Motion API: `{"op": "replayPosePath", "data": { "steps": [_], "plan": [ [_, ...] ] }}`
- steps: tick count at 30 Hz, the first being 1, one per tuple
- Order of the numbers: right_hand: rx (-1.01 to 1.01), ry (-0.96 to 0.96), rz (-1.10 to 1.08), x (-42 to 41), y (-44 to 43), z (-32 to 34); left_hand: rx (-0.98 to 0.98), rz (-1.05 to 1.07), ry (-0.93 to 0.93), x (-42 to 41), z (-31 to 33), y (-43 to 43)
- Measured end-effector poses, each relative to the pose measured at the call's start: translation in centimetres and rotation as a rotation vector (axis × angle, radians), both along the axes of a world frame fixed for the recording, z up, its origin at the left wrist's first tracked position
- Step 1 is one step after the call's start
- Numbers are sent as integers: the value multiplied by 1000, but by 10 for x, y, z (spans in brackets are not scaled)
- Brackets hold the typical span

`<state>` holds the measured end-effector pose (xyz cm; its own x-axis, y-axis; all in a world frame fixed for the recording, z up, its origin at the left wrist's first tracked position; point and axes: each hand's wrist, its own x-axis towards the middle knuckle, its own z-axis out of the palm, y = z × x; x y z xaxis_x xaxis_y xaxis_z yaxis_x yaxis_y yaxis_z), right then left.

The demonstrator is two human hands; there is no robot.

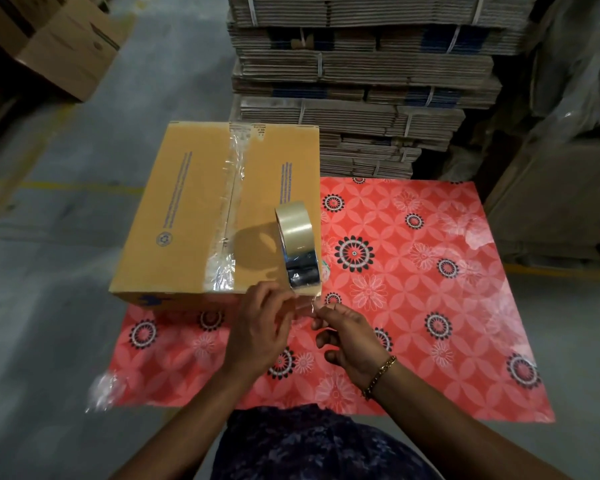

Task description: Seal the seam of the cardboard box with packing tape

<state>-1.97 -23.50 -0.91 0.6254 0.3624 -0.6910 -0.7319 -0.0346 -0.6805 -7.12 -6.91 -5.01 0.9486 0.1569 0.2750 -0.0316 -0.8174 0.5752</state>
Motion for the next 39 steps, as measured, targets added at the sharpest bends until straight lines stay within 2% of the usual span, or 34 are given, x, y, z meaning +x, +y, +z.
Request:
{"op": "replayPosePath", "data": {
  "steps": [8, 14, 19, 23, 26, 31, 39],
  "plan": [
    [19, -4, 4, -2, -3, -2, 16, -11, -71, 6, 2, -9],
    [-62, -44, 175, -6, -7, -5, -104, 18, -40, 10, 4, -11],
    [-236, -531, 108, 7, -34, -26, -217, 33, -26, 7, 5, -11],
    [-335, -846, 336, 21, -39, -31, -261, 35, -22, 6, 4, -10],
    [-410, -1031, 413, 27, -33, -32, -271, 30, 11, 5, 1, -9],
    [-429, -1192, 408, 34, -25, -35, -299, 17, 42, 5, 0, -8],
    [-412, -1166, 428, 39, -27, -37, -535, 120, 149, -3, -1, -10]
  ]
}}
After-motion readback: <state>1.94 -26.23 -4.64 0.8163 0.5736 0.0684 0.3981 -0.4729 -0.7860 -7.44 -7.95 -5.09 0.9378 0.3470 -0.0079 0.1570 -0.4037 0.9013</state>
